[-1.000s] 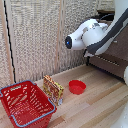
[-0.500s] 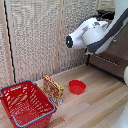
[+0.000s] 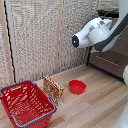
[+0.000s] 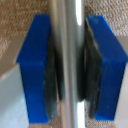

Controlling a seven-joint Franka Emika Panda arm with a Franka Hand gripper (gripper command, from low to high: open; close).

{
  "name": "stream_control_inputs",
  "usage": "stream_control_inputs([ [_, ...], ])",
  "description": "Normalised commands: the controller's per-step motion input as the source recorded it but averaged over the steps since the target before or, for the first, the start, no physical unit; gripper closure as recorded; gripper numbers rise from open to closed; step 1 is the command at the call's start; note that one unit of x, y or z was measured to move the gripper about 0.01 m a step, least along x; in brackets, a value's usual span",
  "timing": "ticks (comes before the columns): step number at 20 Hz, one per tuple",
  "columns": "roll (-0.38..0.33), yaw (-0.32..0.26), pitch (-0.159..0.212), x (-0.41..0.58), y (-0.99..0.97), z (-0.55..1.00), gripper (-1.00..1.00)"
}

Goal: Compassionately, move the pinch receptors towards pink recepticle. Embrace the recepticle delicately and rise accordingly. Progress forward guided by applied tension and move towards the highest section of the storage unit. Place the recepticle delicately and shut the storage unit.

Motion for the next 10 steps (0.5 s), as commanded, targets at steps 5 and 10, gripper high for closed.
stream_control_inputs([
  [5, -0.038, 0.126, -0.006, 0.000, -0.72, 0.23, 1.00],
  [10, -0.026, 0.100, 0.000, 0.000, -0.79, 0.24, 1.00],
])
